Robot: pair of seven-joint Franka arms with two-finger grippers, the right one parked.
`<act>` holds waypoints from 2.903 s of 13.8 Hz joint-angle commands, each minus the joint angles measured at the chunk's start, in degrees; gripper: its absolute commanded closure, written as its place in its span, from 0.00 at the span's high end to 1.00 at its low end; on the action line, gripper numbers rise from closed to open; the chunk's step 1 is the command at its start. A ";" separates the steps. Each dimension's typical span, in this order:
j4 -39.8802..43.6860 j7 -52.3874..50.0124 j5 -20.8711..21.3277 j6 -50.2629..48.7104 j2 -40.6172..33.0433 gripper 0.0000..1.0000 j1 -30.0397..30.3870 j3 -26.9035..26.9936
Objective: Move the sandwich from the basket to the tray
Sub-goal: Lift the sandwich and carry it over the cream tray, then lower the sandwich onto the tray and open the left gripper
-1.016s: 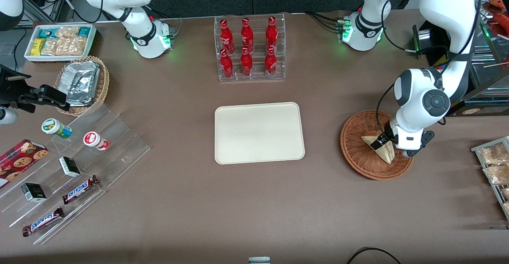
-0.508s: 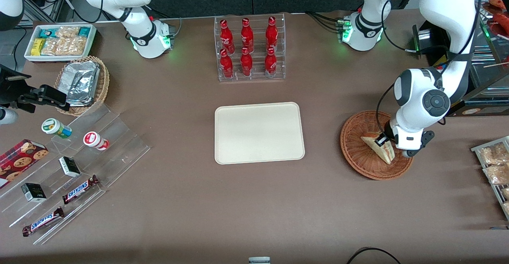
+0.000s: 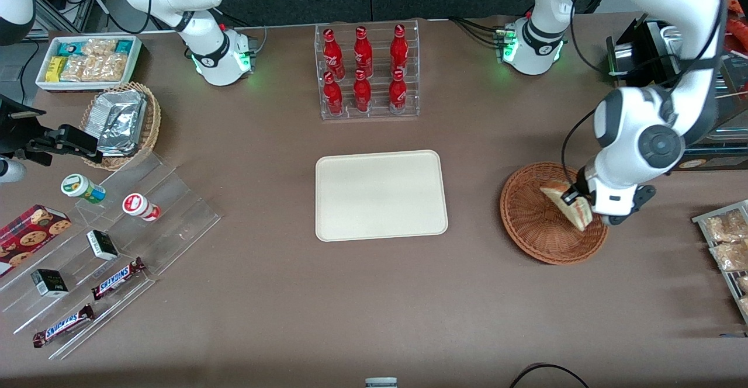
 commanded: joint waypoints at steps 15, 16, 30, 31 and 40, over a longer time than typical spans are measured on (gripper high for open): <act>27.16 -6.70 0.16 -13.79 15.07 0.00 -12.95 -23.55; 29.80 -8.19 0.51 -12.83 17.88 0.00 -15.84 -23.55; 29.56 -10.84 5.17 3.79 30.56 0.00 -22.46 -23.11; 29.47 -10.84 5.17 3.88 30.91 0.00 -22.46 -23.11; 29.39 -10.75 5.26 4.23 32.58 0.63 -22.46 -23.02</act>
